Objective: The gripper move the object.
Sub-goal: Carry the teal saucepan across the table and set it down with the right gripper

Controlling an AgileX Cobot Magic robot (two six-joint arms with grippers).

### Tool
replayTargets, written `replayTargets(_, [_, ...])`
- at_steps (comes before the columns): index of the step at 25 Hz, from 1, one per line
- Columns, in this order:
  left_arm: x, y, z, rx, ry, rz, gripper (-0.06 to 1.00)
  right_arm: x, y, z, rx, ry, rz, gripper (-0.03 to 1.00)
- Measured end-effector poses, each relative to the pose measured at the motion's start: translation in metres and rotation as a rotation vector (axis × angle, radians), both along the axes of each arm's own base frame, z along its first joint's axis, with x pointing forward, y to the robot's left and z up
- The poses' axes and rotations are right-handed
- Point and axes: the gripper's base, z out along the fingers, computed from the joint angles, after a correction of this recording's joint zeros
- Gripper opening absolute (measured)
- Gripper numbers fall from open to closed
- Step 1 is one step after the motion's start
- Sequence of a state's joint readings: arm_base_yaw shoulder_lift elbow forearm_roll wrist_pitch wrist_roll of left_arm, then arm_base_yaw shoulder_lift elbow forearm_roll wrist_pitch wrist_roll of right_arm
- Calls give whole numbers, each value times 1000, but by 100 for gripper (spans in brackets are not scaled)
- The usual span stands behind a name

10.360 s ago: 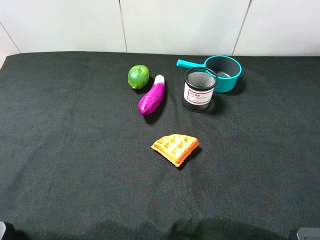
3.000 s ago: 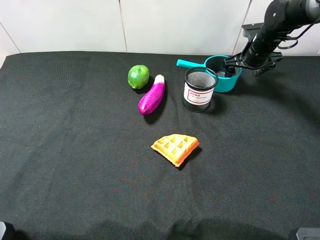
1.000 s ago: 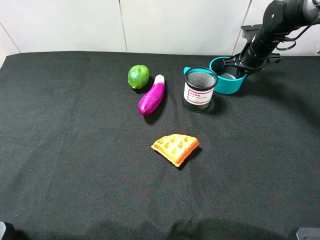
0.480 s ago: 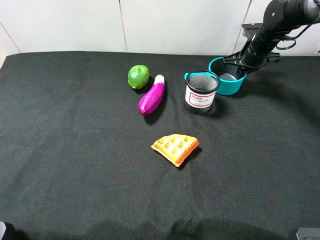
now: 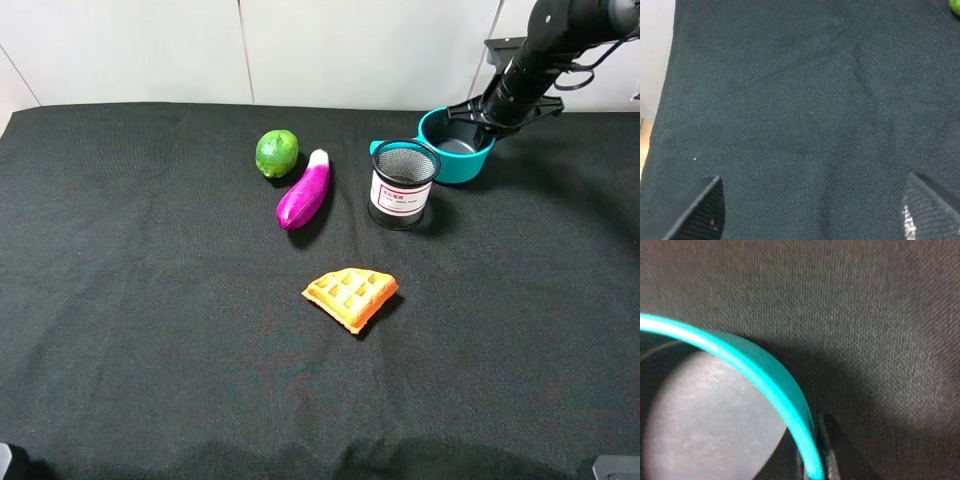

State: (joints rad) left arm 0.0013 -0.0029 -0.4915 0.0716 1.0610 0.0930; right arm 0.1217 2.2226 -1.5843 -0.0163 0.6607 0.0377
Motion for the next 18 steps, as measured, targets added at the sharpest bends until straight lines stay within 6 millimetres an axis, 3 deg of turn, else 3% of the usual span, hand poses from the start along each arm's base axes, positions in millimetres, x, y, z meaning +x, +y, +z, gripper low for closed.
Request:
replayTargets(10, [0,0,0,0,0,0,76,5,0,18,-6,44,-2,0])
replayTargets(18, [0,0,0,0,0,0,76,6,0,47,-5,32,-3,0])
